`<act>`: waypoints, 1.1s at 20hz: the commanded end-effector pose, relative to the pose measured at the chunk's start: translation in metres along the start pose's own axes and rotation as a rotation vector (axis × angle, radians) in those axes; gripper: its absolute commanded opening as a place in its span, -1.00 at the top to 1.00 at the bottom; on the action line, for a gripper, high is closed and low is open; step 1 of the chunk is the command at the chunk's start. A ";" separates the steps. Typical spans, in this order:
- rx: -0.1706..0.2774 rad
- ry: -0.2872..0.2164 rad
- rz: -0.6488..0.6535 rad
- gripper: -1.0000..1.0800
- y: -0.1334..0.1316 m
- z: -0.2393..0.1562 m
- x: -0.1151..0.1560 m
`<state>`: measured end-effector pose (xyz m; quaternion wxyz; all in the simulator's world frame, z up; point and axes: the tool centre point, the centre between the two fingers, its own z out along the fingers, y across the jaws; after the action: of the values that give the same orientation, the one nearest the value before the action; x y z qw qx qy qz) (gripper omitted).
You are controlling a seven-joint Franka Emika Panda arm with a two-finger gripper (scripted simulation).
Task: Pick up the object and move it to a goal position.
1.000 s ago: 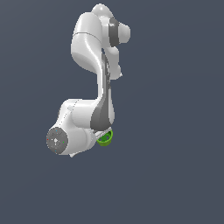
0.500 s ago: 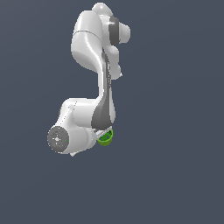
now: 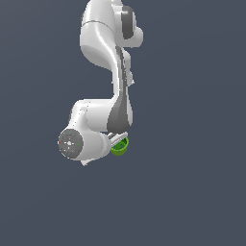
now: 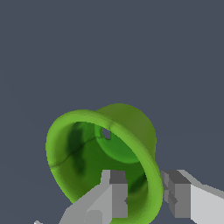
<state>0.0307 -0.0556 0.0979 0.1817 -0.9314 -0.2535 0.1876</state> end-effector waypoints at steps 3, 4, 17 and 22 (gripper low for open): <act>-0.002 0.001 -0.001 1.00 -0.028 -0.009 -0.005; -0.002 0.001 -0.001 1.00 -0.036 -0.011 -0.007; -0.003 -0.001 0.000 1.00 -0.165 -0.045 -0.032; -0.003 -0.002 0.000 1.00 -0.222 -0.061 -0.043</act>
<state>-0.0588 0.0740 0.2447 0.1802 -0.9313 -0.2539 0.1888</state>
